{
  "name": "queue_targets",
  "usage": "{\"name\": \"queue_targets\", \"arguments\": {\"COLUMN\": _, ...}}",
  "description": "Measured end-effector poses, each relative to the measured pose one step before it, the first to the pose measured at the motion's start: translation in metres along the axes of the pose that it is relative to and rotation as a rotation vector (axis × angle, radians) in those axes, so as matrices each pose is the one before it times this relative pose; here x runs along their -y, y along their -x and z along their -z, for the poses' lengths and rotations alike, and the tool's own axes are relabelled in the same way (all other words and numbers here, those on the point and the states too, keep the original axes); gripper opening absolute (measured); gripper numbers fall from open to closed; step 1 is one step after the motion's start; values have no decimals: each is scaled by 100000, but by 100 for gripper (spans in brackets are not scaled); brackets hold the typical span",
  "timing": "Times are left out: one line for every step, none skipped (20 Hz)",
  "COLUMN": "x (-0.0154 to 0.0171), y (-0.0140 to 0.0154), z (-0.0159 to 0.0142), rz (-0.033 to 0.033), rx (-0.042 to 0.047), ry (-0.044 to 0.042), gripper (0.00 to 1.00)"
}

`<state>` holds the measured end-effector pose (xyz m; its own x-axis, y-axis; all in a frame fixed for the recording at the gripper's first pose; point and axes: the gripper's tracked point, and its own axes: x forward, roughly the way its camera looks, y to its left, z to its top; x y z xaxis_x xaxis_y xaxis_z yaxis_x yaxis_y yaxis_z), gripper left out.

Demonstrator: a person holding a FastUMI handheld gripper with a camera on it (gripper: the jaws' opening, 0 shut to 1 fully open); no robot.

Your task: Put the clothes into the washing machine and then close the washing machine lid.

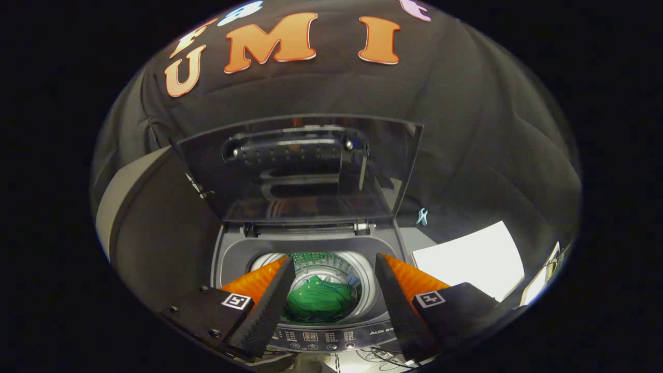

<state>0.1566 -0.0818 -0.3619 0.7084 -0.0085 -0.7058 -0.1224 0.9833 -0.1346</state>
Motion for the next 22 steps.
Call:
{"name": "queue_targets", "arguments": {"x": 120, "y": 378, "z": -901, "rz": 14, "rx": 1880, "ry": 858, "gripper": 99}}
{"name": "queue_targets", "arguments": {"x": 35, "y": 485, "z": -1118, "rz": 216, "rx": 1918, "ry": 1007, "gripper": 99}}
{"name": "queue_targets", "arguments": {"x": 4, "y": 592, "z": -1109, "rz": 240, "rx": 1971, "ry": 648, "gripper": 99}}
{"name": "queue_targets", "arguments": {"x": -23, "y": 232, "z": -1043, "rz": -59, "rx": 2139, "ry": 268, "gripper": 99}}
{"name": "queue_targets", "arguments": {"x": -113, "y": 191, "z": -1143, "rz": -258, "rx": 2340, "ry": 28, "gripper": 99}}
{"name": "queue_targets", "arguments": {"x": -148, "y": 233, "z": -1234, "rz": -322, "rx": 2128, "ry": -24, "gripper": 99}}
{"name": "queue_targets", "arguments": {"x": -174, "y": 38, "z": -1238, "rz": -334, "rx": 2118, "ry": -89, "gripper": 99}}
{"name": "queue_targets", "arguments": {"x": -173, "y": 45, "z": -1145, "rz": -372, "rx": 1687, "ry": -211, "gripper": 99}}
{"name": "queue_targets", "arguments": {"x": -175, "y": -147, "z": -950, "rz": -281, "rx": 1489, "ry": -66, "gripper": 99}}
{"name": "queue_targets", "arguments": {"x": -86, "y": -127, "z": -910, "rz": -76, "rx": 1342, "ry": 252, "gripper": 99}}
{"name": "queue_targets", "arguments": {"x": -202, "y": -216, "z": -878, "rz": -27, "rx": 1295, "ry": 468, "gripper": 99}}
{"name": "queue_targets", "arguments": {"x": -164, "y": -218, "z": -749, "rz": -35, "rx": 1046, "ry": 469, "gripper": 99}}
{"name": "queue_targets", "arguments": {"x": -229, "y": -242, "z": -744, "rz": -271, "rx": 1005, "ry": 279, "gripper": 99}}
{"name": "queue_targets", "arguments": {"x": -182, "y": -224, "z": -736, "rz": -381, "rx": 943, "ry": 197, "gripper": 99}}
{"name": "queue_targets", "arguments": {"x": -235, "y": -215, "z": -863, "rz": -366, "rx": 949, "ry": 424, "gripper": 99}}
{"name": "queue_targets", "arguments": {"x": -177, "y": -245, "z": -625, "rz": -2, "rx": 995, "ry": 540, "gripper": 99}}
{"name": "queue_targets", "arguments": {"x": -207, "y": -341, "z": -836, "rz": -44, "rx": 884, "ry": 737, "gripper": 99}}
{"name": "queue_targets", "arguments": {"x": -124, "y": -409, "z": -486, "rz": 46, "rx": 1162, "ry": 650, "gripper": 99}}
{"name": "queue_targets", "arguments": {"x": -77, "y": -676, "z": -414, "rz": -119, "rx": 802, "ry": 711, "gripper": 99}}
{"name": "queue_targets", "arguments": {"x": -129, "y": -607, "z": -231, "rz": -220, "rx": 208, "ry": 685, "gripper": 99}}
{"name": "queue_targets", "arguments": {"x": -286, "y": -624, "z": -50, "rz": -306, "rx": -309, "ry": 374, "gripper": 99}}
{"name": "queue_targets", "arguments": {"x": -174, "y": -703, "z": -53, "rz": -307, "rx": -143, "ry": 39, "gripper": 99}}
